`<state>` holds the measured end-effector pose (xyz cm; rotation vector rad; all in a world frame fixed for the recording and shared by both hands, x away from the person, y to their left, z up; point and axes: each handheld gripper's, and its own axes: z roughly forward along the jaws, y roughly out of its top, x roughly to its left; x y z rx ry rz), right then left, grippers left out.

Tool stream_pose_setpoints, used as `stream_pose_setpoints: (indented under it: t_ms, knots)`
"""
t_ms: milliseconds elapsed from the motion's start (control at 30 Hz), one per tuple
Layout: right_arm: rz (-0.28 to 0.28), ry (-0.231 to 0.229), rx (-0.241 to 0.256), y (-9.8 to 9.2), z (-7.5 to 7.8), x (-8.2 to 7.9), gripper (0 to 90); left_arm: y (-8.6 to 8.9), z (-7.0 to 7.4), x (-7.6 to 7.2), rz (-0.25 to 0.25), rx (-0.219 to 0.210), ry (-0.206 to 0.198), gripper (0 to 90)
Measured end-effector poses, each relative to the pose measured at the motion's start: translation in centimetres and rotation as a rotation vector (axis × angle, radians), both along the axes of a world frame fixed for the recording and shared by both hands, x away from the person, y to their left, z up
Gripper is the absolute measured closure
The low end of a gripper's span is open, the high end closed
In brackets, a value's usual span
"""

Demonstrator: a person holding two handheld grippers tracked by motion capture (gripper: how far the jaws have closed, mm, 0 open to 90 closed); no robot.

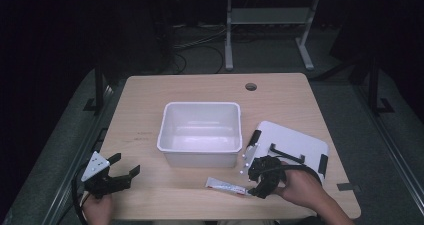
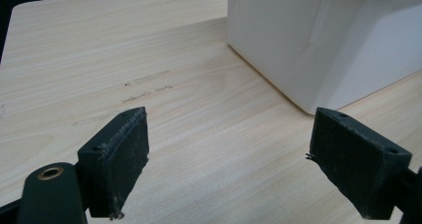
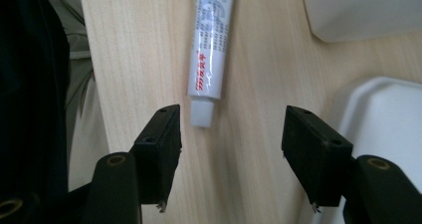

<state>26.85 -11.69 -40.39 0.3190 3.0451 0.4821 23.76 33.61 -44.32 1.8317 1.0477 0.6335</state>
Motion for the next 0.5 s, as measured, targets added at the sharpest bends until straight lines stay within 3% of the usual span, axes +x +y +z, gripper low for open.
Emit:
stream_pose_setpoints:
  t_ms: [500]
  knots:
    - [0.049,0.016,-0.011,2.2,-0.7,-0.3,41.2,0.0,0.0,0.0,0.0,0.0,0.001,15.1]
